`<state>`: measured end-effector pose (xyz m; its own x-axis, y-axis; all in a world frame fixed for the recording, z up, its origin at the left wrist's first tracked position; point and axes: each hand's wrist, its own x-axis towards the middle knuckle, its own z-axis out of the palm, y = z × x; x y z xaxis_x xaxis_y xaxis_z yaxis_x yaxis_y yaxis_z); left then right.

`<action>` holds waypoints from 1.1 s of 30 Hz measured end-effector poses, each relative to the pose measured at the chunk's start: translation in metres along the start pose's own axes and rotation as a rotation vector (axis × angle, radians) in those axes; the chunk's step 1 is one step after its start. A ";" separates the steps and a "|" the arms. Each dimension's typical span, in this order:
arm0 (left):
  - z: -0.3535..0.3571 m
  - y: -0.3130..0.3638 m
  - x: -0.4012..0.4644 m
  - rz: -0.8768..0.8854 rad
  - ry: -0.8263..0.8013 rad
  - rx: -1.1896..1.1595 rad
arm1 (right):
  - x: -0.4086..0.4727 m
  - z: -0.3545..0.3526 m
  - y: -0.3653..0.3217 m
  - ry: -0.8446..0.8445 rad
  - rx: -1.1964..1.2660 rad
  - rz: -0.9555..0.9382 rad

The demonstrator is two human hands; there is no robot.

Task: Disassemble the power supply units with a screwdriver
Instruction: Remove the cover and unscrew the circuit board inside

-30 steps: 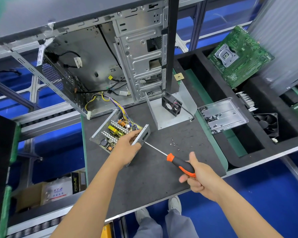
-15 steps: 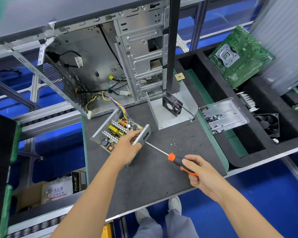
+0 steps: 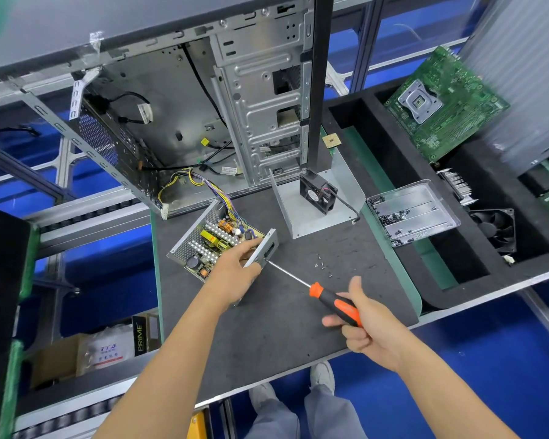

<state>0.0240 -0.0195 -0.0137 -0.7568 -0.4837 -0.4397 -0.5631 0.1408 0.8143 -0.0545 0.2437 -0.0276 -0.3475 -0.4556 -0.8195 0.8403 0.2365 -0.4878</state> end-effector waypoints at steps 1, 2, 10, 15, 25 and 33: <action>0.000 0.000 0.000 0.000 -0.001 -0.006 | 0.001 0.000 0.000 0.019 -0.023 0.017; 0.000 0.000 0.000 -0.001 -0.001 -0.011 | 0.001 -0.001 0.000 0.031 -0.042 0.005; -0.001 0.001 0.000 -0.004 -0.002 -0.012 | 0.000 -0.003 0.000 -0.040 0.122 -0.103; -0.001 0.001 -0.001 -0.004 0.003 -0.007 | -0.001 -0.005 -0.002 -0.061 0.150 0.057; -0.001 0.002 -0.002 -0.008 -0.005 0.002 | -0.010 0.008 -0.002 -0.021 -0.081 -0.021; 0.000 0.001 -0.001 -0.002 -0.009 -0.001 | -0.009 0.011 0.005 0.088 -0.102 -0.154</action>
<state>0.0248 -0.0192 -0.0126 -0.7586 -0.4764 -0.4444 -0.5642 0.1394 0.8138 -0.0426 0.2390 -0.0195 -0.5074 -0.4170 -0.7541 0.7296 0.2577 -0.6335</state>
